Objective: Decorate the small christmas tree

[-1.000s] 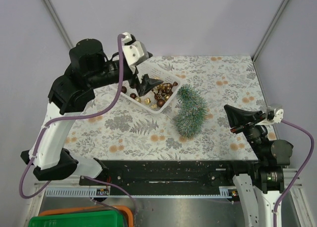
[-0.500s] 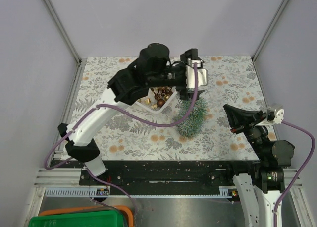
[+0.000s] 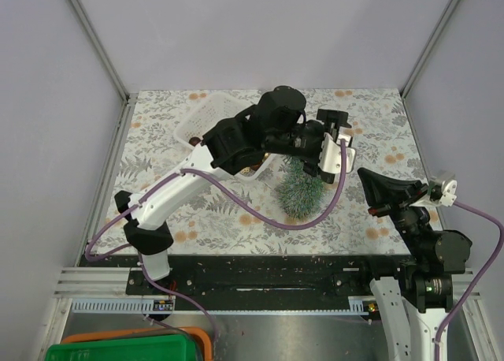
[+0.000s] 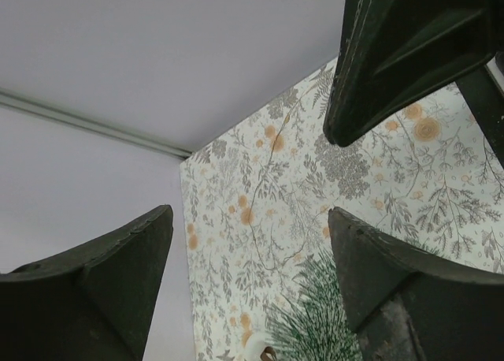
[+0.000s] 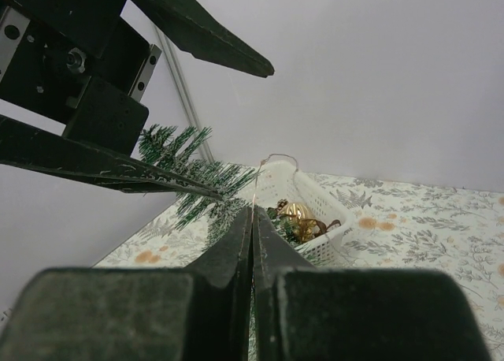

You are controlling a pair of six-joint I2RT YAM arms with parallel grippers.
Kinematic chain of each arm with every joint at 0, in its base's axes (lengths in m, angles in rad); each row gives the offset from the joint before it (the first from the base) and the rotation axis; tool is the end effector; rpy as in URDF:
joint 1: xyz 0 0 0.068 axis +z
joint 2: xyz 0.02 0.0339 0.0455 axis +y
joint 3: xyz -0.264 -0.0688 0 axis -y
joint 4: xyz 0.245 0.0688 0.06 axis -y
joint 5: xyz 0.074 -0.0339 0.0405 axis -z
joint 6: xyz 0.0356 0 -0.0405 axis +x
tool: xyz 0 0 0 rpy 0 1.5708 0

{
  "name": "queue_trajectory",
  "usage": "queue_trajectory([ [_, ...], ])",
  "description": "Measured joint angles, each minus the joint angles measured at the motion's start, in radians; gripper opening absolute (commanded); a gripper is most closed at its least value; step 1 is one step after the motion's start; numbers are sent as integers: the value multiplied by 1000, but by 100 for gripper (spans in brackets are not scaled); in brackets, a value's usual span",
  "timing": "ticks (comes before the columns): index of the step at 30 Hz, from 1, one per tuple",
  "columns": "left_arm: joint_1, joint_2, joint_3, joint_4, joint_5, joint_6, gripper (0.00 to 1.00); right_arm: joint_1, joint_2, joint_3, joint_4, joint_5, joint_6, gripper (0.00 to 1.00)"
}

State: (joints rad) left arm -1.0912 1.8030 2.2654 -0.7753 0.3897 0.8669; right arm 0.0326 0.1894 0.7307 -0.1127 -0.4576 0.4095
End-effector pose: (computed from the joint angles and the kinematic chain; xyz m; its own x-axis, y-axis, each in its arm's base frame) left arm 0.1610 -0.3389 0.5005 0.6608 0.2577 -0.7049 0.7473 -0.1395 0.6496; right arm 0.0356 0.0169 0.3849 0.2095 0.3642 -0.9075 -0.5606 0.8051 0.1937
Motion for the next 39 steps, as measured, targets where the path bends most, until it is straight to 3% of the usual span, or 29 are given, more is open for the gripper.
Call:
queue_trajectory([
  [6, -23, 46, 46, -1, 8, 21, 67, 0, -12, 0, 5, -1, 4, 0],
  [13, -36, 98, 46, -11, -3, 42, 58, 0, -13, 0, 12, -8, 9, 0],
  [16, -36, 106, 34, 23, -32, 46, 47, 0, -13, 0, 13, -10, 12, 0],
  [20, -37, 106, -17, 145, -100, 66, 22, 0, -14, 0, 12, -19, 16, 0],
  [24, -37, 106, -71, 278, -175, 92, 8, 0, -19, 0, 12, -32, 19, 0],
  [31, -45, 102, -91, 511, -232, 121, 1, 0, -23, 0, 12, -33, 27, 0],
  [39, -74, -35, -318, 728, -274, 234, 4, 0, -23, -13, 17, -42, 37, 0],
])
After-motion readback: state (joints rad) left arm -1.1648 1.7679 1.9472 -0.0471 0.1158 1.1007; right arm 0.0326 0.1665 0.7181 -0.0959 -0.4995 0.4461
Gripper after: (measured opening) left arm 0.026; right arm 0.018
